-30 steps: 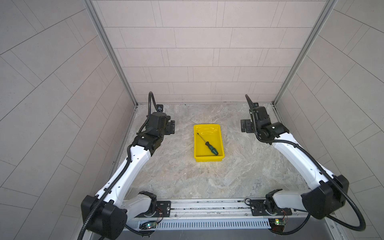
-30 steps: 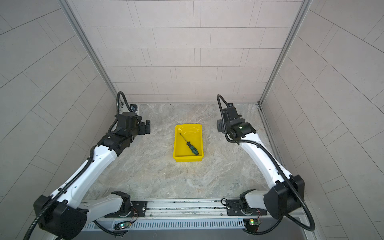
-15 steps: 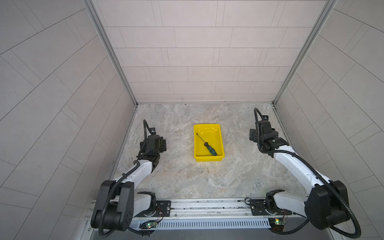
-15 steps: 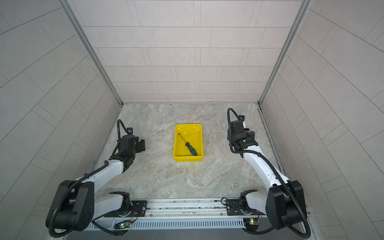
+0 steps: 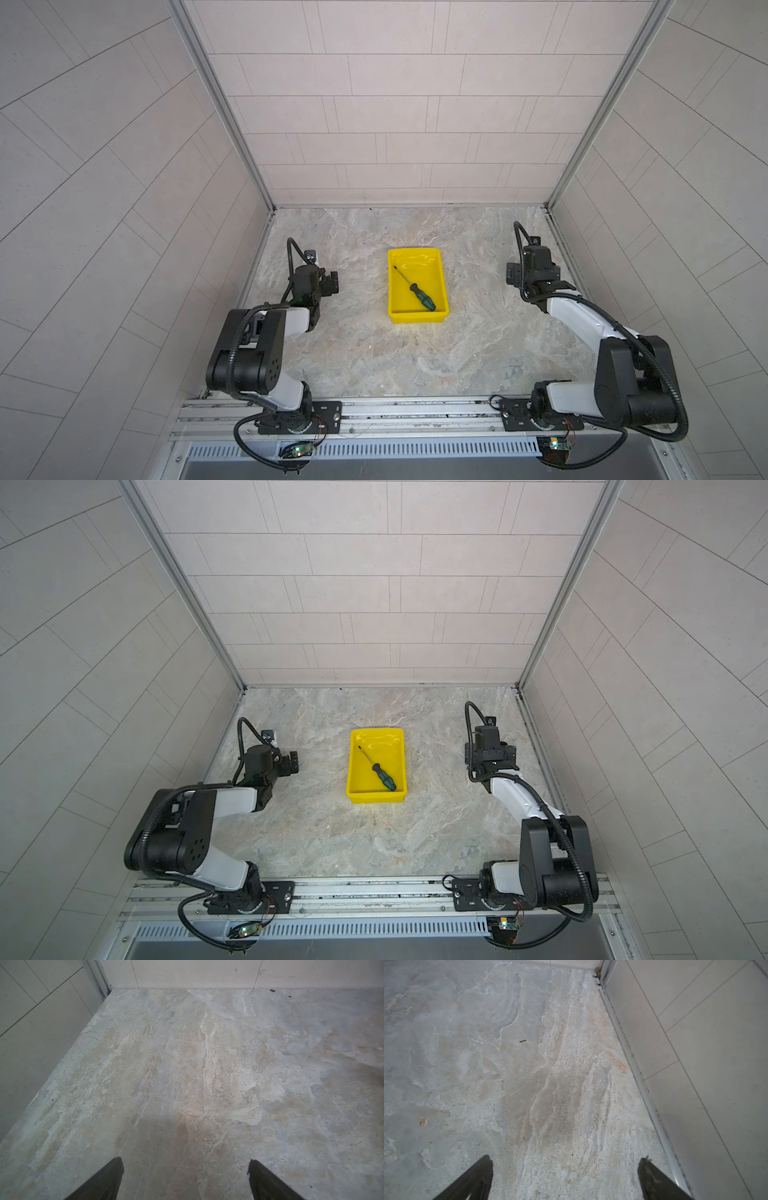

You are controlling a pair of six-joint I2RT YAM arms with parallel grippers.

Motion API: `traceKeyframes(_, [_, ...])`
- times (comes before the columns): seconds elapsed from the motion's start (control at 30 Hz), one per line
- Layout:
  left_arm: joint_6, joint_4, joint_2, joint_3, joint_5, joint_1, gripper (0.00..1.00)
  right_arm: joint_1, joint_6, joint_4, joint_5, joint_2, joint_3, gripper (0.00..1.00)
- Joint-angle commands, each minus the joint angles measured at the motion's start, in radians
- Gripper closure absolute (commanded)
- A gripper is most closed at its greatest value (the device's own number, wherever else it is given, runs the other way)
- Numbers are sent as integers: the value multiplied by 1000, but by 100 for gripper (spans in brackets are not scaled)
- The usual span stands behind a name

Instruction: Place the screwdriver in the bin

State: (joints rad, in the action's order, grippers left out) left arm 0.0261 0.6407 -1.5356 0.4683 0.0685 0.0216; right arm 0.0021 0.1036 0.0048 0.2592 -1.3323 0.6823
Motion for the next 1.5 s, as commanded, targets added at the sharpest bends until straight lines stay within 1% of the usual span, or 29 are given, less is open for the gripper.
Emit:
traceKeyframes(0.0, [-9,47,-1,0,-9,-5,0,-2,-34,236,-82,-20,-58,0])
traceKeyframes(0.07, [-1,50,-6,3,11,-5,0,-2,-17,328,-102,-36,-121,0])
traceKeyframes(0.13, [-2,53,-6,1,15,-3,0,-2,-26,475,-129,-55,-187,0])
traceKeyframes(0.2, [-2,52,-6,1,14,-2,0,-2,-35,509,-158,-48,-198,0])
traceKeyframes(0.23, [-2,53,-7,2,15,-4,0,-3,-28,577,-161,-54,-224,0])
traceKeyframes(0.27, [-2,51,-6,1,14,-3,0,-2,-24,599,-154,-60,-235,0])
traceKeyframes(0.3, [-2,53,-6,0,14,-3,0,-2,-19,634,-149,-84,-251,0])
traceKeyframes(0.37, [-2,54,-1,-2,13,-3,0,-2,-22,815,-145,-172,-306,1])
traceKeyframes(0.4, [-2,57,0,-3,13,-3,0,-2,-55,897,-175,-206,-319,1])
traceKeyframes(0.43, [-3,57,2,-5,13,-2,0,-2,-66,875,-201,-203,-306,1])
traceKeyframes(0.47, [-4,57,2,-5,13,-2,0,0,-74,751,-238,-175,-269,1])
traceKeyframes(0.5, [-3,58,3,-5,13,-2,0,11,-90,726,-249,-172,-257,0])
traceKeyframes(0.53, [-3,57,3,-5,13,-2,0,15,-110,798,-247,-194,-277,0])
traceKeyframes(0.57, [-3,59,3,-5,13,-2,0,14,-99,778,-243,-189,-271,0])
traceKeyframes(0.6, [-3,57,5,-7,13,-1,0,13,-80,695,-233,-169,-247,0])
traceKeyframes(0.63, [-4,59,5,-7,14,1,0,13,-94,748,-240,-185,-260,0])
traceKeyframes(0.67, [-4,60,4,-7,16,0,0,13,-97,758,-241,-189,-262,0])
traceKeyframes(0.7, [-5,58,4,-7,17,1,0,13,-81,699,-234,-174,-246,0])
traceKeyframes(0.73, [-5,58,3,-5,16,1,0,13,-91,736,-238,-183,-256,0])
traceKeyframes(0.8, [-5,57,2,-5,16,0,0,13,-83,709,-233,-176,-248,0])
traceKeyframes(0.83, [-5,57,2,-5,16,0,0,13,-90,736,-237,-187,-254,0])
traceKeyframes(0.87, [-5,56,0,-4,16,1,0,14,-84,714,-235,-179,-249,0])
traceKeyframes(1.47, [-3,53,1,-2,14,0,0,13,-86,725,-235,-176,-256,0])
